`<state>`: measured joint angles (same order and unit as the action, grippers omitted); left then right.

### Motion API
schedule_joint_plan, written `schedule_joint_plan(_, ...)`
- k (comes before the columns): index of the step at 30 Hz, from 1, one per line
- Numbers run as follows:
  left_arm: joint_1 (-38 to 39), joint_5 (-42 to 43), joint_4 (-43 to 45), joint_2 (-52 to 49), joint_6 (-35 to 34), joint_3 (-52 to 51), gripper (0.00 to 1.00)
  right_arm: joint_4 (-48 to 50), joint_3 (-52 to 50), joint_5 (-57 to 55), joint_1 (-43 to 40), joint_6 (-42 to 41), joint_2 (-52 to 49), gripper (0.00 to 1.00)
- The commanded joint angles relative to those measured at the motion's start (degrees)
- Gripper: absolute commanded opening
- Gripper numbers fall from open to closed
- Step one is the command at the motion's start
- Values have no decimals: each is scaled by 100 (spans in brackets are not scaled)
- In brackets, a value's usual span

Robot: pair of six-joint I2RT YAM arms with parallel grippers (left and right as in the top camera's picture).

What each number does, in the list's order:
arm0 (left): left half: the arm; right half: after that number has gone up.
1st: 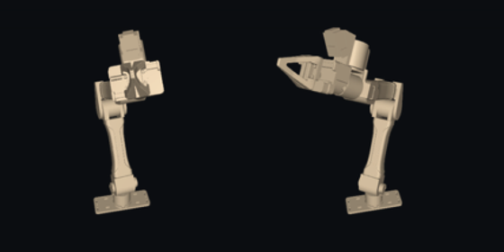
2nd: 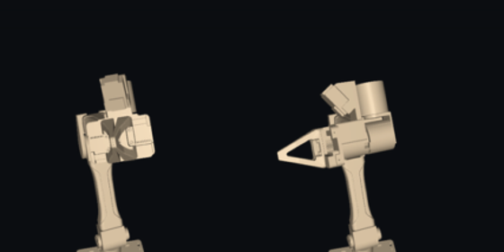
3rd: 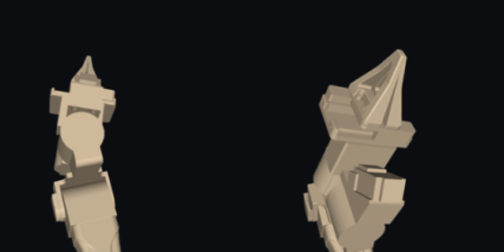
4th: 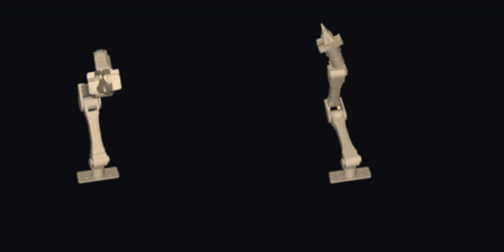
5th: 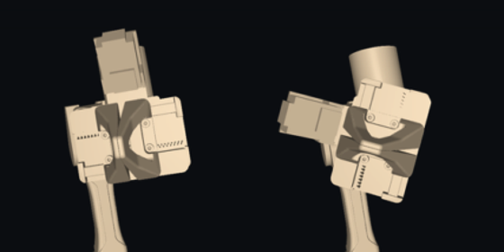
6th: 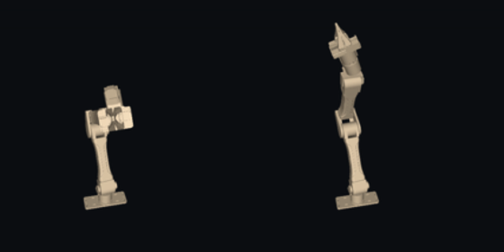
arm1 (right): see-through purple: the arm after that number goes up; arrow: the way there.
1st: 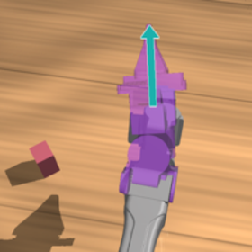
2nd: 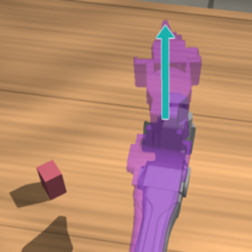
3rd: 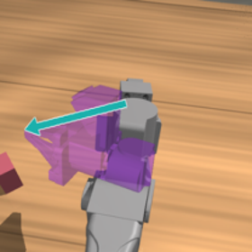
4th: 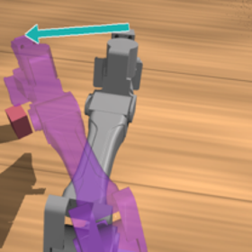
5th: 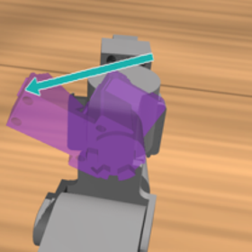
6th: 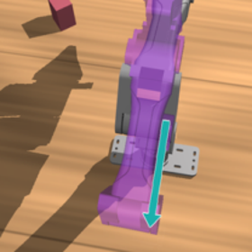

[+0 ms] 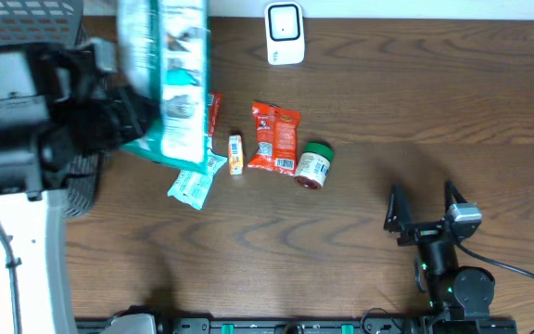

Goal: Scan the item barcode
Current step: 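Lift the gloves pack out and carry it toward the right gripper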

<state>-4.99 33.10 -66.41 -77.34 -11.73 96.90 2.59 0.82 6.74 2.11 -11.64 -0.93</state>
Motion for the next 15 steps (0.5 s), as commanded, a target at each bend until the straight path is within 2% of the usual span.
schedule_joint_plan(1,402,72,96,-153,0,-15,7,-203,595,643,-42,-260,-181,99)
schedule_joint_plan(6,935,24,114,-494,-210,-15,7,-1239,2164,938,-42,-243,-1241,99)
schedule_joint_plan(15,1801,-951,249,-997,-1099,-15,7,-3716,5270,2435,-39,168,-4452,99)
